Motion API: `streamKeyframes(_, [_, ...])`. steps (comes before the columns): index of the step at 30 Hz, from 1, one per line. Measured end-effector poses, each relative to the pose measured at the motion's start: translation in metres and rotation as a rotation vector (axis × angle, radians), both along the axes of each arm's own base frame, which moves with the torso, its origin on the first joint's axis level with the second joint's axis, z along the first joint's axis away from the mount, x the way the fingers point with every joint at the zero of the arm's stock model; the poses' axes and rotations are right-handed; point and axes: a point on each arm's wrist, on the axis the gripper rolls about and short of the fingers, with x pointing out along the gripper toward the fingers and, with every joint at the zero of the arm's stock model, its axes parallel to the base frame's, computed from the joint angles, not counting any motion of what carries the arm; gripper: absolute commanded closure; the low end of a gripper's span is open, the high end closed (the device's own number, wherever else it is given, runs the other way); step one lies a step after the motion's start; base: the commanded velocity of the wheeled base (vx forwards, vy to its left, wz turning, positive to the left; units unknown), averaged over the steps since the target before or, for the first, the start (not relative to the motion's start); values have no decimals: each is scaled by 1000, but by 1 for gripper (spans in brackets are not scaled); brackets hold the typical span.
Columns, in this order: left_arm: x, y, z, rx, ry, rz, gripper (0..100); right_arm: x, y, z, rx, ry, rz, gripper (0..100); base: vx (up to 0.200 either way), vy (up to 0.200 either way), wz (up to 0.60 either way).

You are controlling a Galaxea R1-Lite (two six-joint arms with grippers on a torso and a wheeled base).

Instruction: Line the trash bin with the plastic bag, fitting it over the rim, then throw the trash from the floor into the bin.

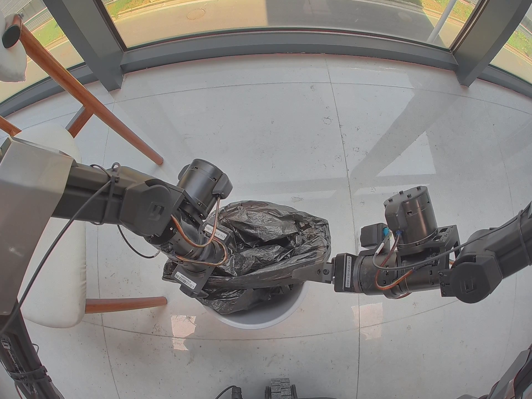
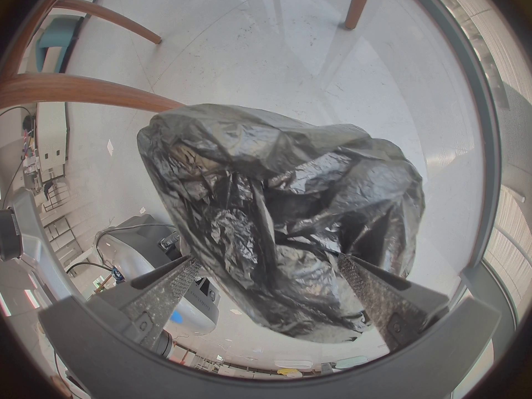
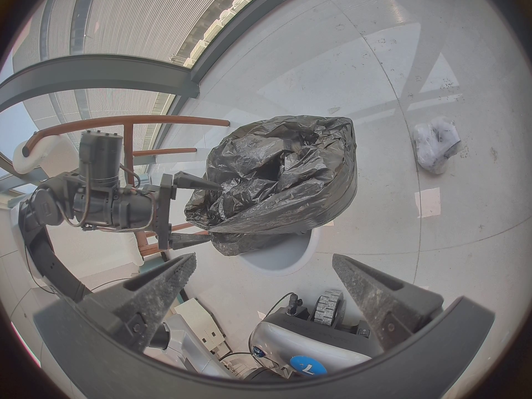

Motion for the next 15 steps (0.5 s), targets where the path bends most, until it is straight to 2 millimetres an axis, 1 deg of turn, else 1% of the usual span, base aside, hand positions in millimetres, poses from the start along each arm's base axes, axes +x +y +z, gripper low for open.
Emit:
streamKeyframes(2, [3, 1, -5, 6, 12, 8, 0, 0, 0, 0, -1, 0, 0, 0, 0, 0, 0])
streamKeyframes(3, [4, 2, -8, 10, 19, 13, 100, 0, 0, 0, 0, -1, -1, 0, 0, 0, 0])
streamKeyframes(10, [7, 0, -21, 31, 46, 10, 100, 4, 0, -2, -2, 5, -10, 0, 0, 0, 0])
streamKeyframes(15, [7, -3, -26, 46, 53, 6, 100, 17, 10, -2, 35, 41, -61, 0, 0, 0, 0])
